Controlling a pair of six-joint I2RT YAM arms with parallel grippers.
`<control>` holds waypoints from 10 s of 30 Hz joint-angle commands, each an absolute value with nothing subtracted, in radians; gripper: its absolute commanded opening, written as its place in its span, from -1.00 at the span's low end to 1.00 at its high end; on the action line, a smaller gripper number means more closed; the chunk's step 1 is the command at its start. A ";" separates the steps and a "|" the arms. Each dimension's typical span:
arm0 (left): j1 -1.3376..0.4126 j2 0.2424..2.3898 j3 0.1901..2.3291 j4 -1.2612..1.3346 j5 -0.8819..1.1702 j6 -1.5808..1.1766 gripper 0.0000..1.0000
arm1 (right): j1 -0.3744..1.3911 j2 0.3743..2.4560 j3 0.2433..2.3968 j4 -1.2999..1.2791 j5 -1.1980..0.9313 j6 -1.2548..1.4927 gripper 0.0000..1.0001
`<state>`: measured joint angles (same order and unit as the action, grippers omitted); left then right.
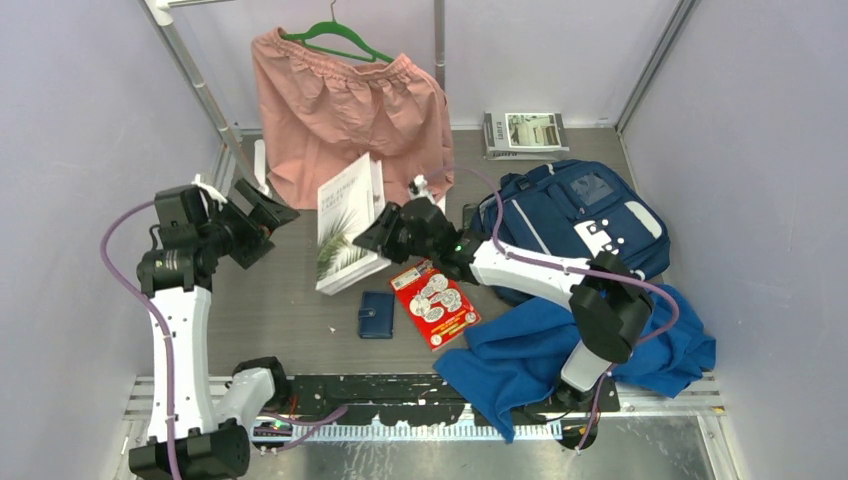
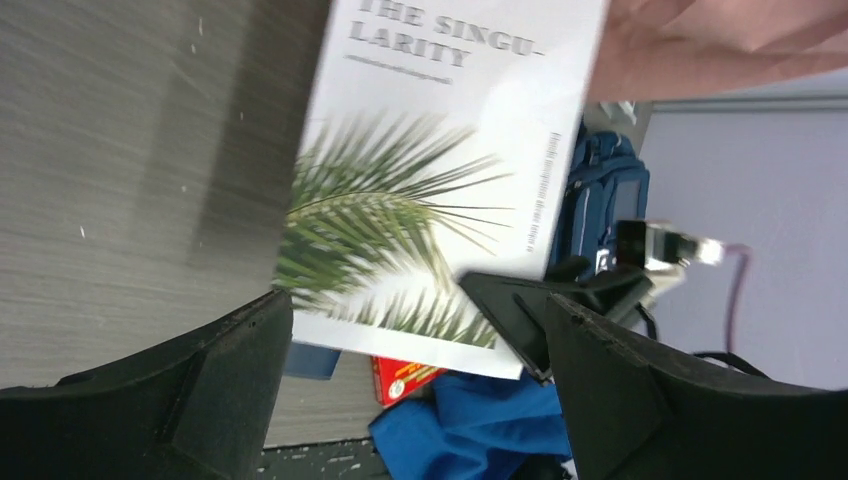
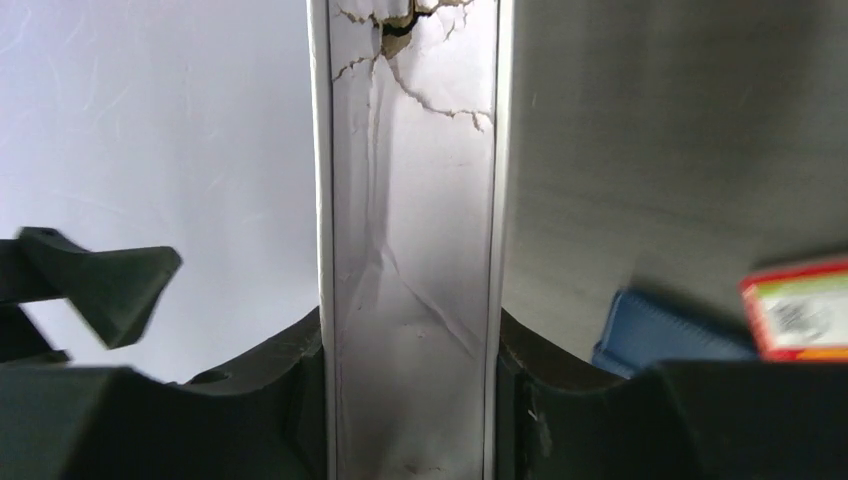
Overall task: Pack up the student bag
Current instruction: Pick up the book from the center of the board, then place the book in the student bag.
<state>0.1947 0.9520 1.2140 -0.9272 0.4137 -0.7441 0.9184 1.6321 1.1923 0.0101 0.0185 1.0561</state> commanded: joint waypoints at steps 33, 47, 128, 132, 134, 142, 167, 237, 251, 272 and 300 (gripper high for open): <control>0.193 0.748 0.754 -0.585 0.510 -1.126 0.99 | 0.925 1.882 1.103 0.689 0.078 2.039 -0.38; 0.193 0.812 0.650 -0.307 0.476 -1.207 0.91 | 0.950 1.922 1.143 0.706 0.055 2.064 -0.41; 0.071 1.046 0.945 -0.384 1.071 -0.745 -0.88 | 0.646 1.539 1.265 -0.893 0.462 0.314 0.48; 0.071 1.043 0.945 -0.381 1.077 -0.749 -0.88 | 0.617 1.576 1.245 -0.859 0.441 0.306 0.33; 0.071 1.039 0.945 -0.380 1.077 -0.750 -0.87 | 0.605 1.588 1.233 -0.842 0.434 0.305 0.31; 0.070 1.037 0.931 -0.366 1.085 -0.764 -0.86 | 0.573 1.610 1.201 -0.791 0.402 0.310 0.10; -0.399 1.079 0.856 -0.025 0.750 -1.054 -0.97 | 0.569 1.319 1.559 -0.995 0.237 0.325 -0.98; -0.854 2.021 1.233 0.772 0.299 -1.454 -0.94 | 0.564 1.194 1.491 -0.896 0.092 0.577 -0.98; -0.899 2.024 1.387 0.312 0.393 -1.282 0.29 | 0.563 1.145 1.397 -0.896 0.246 0.584 -0.98; -0.903 1.573 1.175 -0.135 0.414 -0.989 0.70 | 0.381 1.149 1.306 -0.918 0.345 0.542 -0.98; -0.654 1.370 0.990 -0.496 0.219 -0.843 0.65 | 0.639 1.139 1.246 -0.787 0.224 0.533 0.64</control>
<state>-0.6594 1.3628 0.9668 -0.4511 0.2855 -0.8593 0.4778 1.0443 1.1824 -0.9081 0.2413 0.5549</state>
